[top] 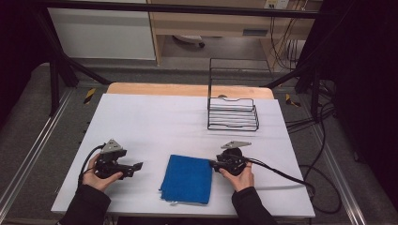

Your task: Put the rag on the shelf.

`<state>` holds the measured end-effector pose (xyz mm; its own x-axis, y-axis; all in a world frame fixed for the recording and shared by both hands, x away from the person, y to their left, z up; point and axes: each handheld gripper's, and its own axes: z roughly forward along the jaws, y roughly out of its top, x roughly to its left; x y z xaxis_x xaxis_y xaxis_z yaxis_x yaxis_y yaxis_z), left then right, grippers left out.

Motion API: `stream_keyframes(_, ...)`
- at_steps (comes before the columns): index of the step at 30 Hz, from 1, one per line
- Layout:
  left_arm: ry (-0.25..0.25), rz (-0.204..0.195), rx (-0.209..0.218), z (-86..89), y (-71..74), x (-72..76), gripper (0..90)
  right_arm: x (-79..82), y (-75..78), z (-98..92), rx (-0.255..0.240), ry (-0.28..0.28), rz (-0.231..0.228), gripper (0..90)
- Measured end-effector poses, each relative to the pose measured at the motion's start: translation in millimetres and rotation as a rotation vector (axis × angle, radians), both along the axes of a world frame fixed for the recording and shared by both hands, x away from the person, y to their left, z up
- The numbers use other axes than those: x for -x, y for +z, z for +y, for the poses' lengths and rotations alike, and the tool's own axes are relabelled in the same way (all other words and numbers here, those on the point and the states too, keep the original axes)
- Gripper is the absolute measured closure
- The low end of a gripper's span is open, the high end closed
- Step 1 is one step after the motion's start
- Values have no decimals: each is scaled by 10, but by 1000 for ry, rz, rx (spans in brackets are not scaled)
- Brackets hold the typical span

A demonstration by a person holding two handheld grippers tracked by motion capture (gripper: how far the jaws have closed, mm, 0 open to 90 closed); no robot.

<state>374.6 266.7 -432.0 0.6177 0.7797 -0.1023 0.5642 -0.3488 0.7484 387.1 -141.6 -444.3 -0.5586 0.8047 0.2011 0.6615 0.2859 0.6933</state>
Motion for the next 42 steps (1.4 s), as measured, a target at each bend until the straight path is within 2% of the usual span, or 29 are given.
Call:
stream_keyframes(1, 1, 1, 2, -7, -1, 3, 114, -5, -34, 33, -23, 16, 26, 598)
stream_keyframes(4, 0, -4, 1, -17, 7, 8, 114, -13, -71, 65, -38, 21, 48, 690)
stream_keyframes(5, -2, 0, 9, -24, 7, 7, 114, -25, -73, 77, -58, 32, 63, 791)
stream_keyframes(9, -7, 2, 29, -76, 25, 7, 114, -51, -57, 88, -59, 51, 58, 856)
stream_keyframes(11, -9, 6, 44, -132, 50, -2, 115, -78, -13, 98, -46, 56, 23, 861)
stream_keyframes(14, -15, 1, 77, -267, 100, -34, 126, -140, 44, 111, -32, 73, -41, 859)
stream_keyframes(16, -31, 4, 95, -384, 123, -55, 147, -188, 39, 112, -22, 77, -50, 848)
stream_keyframes(20, -50, 20, 72, -643, 119, -132, 195, -206, 36, 92, -2, 105, -58, 739)
stream_keyframes(24, -52, 50, 45, -876, 76, -259, 284, -206, 110, 36, -38, 119, -93, 546)
stream_keyframes(26, -52, 56, 30, -972, 49, -303, 352, -209, 128, 15, -45, 118, -102, 504)
stream_keyframes(28, -51, 65, 22, -1038, 30, -331, 412, -216, 118, 4, -55, 118, -93, 464)
stream_keyframes(32, -49, 86, -9, -1083, -36, -351, 526, -232, 47, 2, -55, 110, -75, 471)
stream_keyframes(34, -53, 102, 8, -1080, -79, -350, 568, -244, 17, 15, -49, 115, -66, 498)
stream_keyframes(38, -59, 112, 2, -1101, -122, -340, 599, -272, -13, 30, -56, 113, -45, 561)
stream_keyframes(42, -63, 125, 1, -1125, -144, -336, 636, -281, -49, 42, -37, 108, -18, 604)
